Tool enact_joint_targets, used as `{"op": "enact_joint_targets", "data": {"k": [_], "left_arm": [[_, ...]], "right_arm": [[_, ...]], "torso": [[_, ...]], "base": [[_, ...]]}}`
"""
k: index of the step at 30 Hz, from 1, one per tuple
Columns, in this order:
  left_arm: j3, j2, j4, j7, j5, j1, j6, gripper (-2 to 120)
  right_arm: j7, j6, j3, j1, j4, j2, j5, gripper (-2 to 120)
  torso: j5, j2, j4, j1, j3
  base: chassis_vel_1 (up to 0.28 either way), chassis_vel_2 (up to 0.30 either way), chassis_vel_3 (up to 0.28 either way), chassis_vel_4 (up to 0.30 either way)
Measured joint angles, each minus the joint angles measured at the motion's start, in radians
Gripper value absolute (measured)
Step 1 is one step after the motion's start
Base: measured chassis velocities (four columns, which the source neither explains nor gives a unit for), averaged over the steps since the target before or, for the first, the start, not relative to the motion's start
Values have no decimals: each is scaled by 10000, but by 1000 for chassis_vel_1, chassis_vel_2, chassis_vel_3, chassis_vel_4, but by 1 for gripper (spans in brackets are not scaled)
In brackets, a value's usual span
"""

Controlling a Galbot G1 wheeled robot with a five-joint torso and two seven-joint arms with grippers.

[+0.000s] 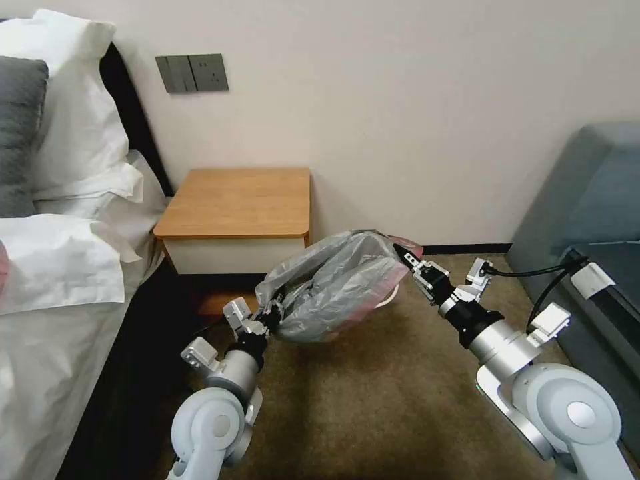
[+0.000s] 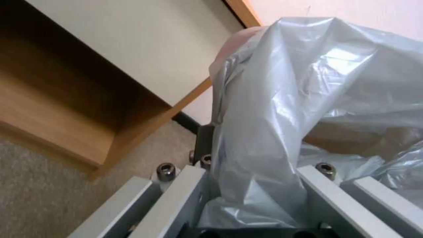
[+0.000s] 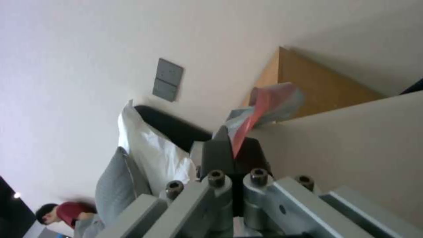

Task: Pick up the garbage bag from the table and place it over the trash can.

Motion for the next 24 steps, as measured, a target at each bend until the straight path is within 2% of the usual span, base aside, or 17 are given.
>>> {"op": "enact_joint_targets", "data": {"k": [13, 18, 20, 24], "left_arm": [[-4, -22, -6, 35, 33, -94, -42, 5], [-8, -23, -13, -17, -54, -231, -46, 5], [-10, -24, -13, -54, -98, -271, -48, 5], [-38, -1, -39, -195, -248, -342, -41, 5]], "right_arm": [[656, -67, 33, -469, 87, -5, -332, 0], [1334, 255, -186, -633, 283, -116, -649, 0], [1355, 254, -196, -655, 341, -138, -762, 0], [707, 137, -159, -768, 224, -156, -1476, 0]], "torso": [[0, 0, 0, 0, 0], [1, 0, 0, 0, 0], [0, 0, 0, 0, 0], [0, 1, 0, 0, 0]], "base": [[0, 0, 0, 0], [0, 0, 0, 0], [0, 0, 0, 0], [0, 0, 0, 0]]}}
